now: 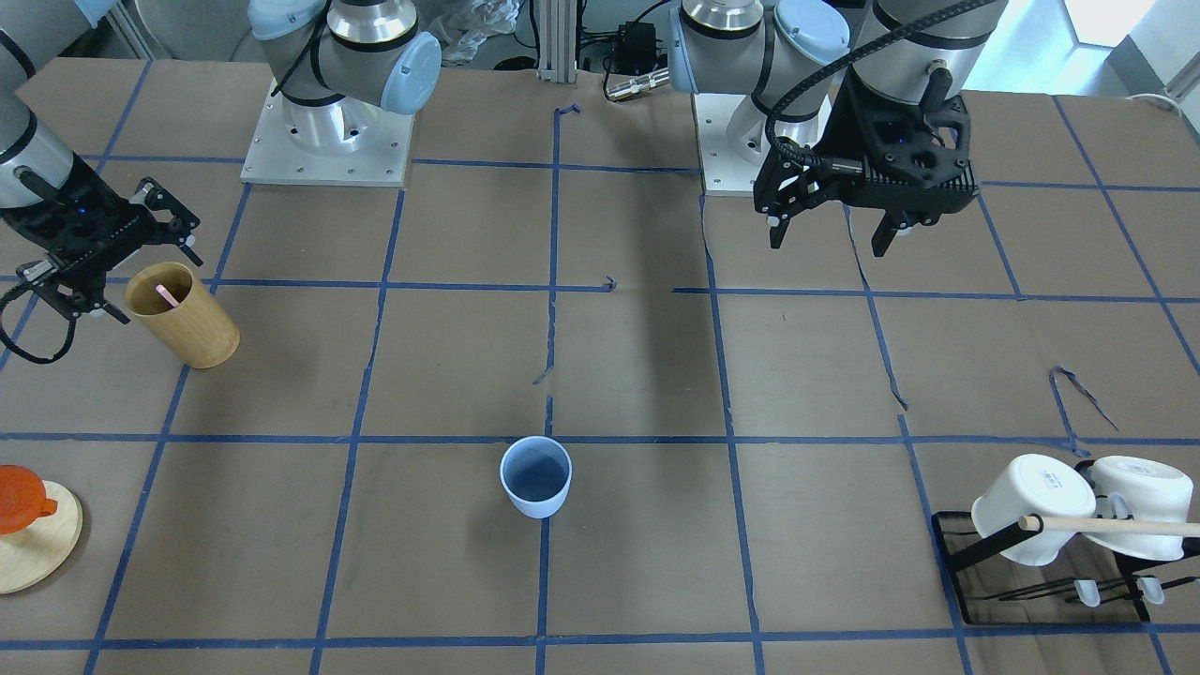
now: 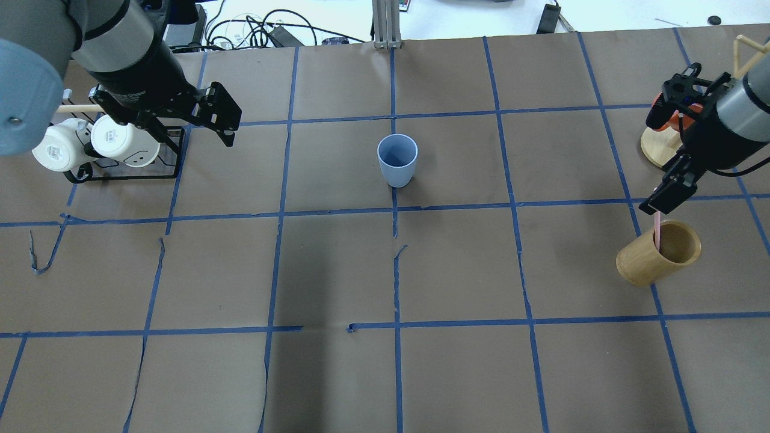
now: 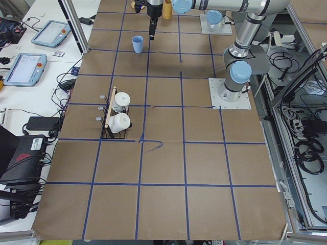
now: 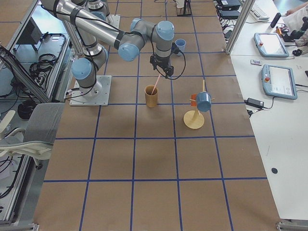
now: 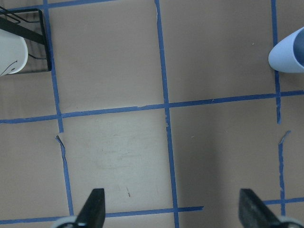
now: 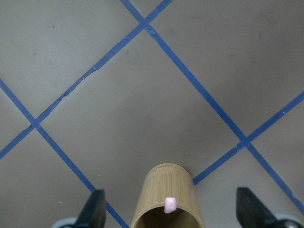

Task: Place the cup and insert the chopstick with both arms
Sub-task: 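Move the right gripper down to the pink chopstick in the bamboo cup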

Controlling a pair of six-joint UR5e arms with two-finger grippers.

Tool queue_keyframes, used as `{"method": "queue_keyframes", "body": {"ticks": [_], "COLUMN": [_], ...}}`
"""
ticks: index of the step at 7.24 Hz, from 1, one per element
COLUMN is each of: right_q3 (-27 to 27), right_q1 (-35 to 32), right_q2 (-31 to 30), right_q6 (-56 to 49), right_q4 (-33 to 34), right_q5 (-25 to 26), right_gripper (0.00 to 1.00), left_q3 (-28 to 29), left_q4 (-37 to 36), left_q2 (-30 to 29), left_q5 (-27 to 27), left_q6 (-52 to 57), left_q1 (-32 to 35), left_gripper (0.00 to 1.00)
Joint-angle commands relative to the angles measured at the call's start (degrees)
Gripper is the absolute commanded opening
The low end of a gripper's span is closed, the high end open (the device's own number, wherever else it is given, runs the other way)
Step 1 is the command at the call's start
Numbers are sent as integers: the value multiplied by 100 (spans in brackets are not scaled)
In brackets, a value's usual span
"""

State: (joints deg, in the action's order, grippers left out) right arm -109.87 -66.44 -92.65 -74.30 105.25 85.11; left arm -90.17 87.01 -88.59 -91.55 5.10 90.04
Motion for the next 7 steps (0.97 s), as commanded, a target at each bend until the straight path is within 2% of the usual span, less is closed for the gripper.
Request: {"method": "queue_keyframes", "body": {"ticks": [1,3,6,7], "right_q3": [-131,-184,-175,-184], "right_q1": [-9,-18,-18,-26], "right_q2": [-42,-77,-68,-69], "right_q6": [-120,-120,-85,-76], "right_q4": [171,198,363,426], "right_q5": [67,137,138,164], "right_gripper": [81,53,25,19], "left_q3": [-9,-9,-9,-9], "left_q4": [0,0,0,0], "left_q2": [0,0,0,17], "left_q5": [-3,-3,-3,-3], "left_q6": [0,0,-9,0], "left_q1": [5,5,5,-4], "left_gripper": [100,100,100,100]}}
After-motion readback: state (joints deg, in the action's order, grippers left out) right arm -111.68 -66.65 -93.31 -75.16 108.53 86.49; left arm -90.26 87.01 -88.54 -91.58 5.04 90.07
